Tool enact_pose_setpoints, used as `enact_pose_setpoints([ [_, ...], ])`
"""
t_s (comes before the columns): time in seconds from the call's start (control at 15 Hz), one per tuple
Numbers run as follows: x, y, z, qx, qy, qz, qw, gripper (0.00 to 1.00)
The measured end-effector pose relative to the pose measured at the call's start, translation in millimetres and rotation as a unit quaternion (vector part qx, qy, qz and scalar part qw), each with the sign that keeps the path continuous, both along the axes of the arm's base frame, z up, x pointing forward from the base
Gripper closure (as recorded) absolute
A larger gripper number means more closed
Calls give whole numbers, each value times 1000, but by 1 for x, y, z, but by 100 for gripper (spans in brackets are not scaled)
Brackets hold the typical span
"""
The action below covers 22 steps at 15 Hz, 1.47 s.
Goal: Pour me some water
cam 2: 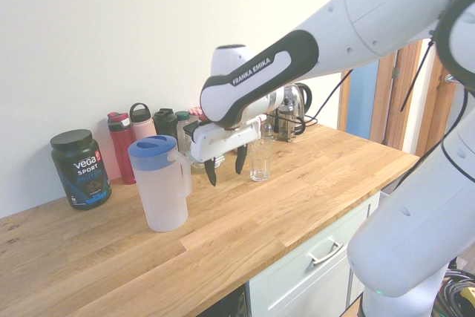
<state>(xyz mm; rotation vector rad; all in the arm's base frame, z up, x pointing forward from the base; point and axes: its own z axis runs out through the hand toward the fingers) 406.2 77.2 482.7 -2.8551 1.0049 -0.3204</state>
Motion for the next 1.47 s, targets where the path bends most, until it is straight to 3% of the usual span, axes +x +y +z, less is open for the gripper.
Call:
enact_pose_setpoints([
  [0.2, -19, 39, 36, -1, -24, 66, 998, 0],
  [0.4, -21, 73, 41, -13, -62, 117, 991, 0],
  [0.73, 6, 93, 10, -27, -74, 122, 989, 0],
  [0.8, 13, 90, 5, -29, -72, 118, 990, 100],
  [1.47, 31, 81, -3, -24, -59, 112, 992, 100],
])
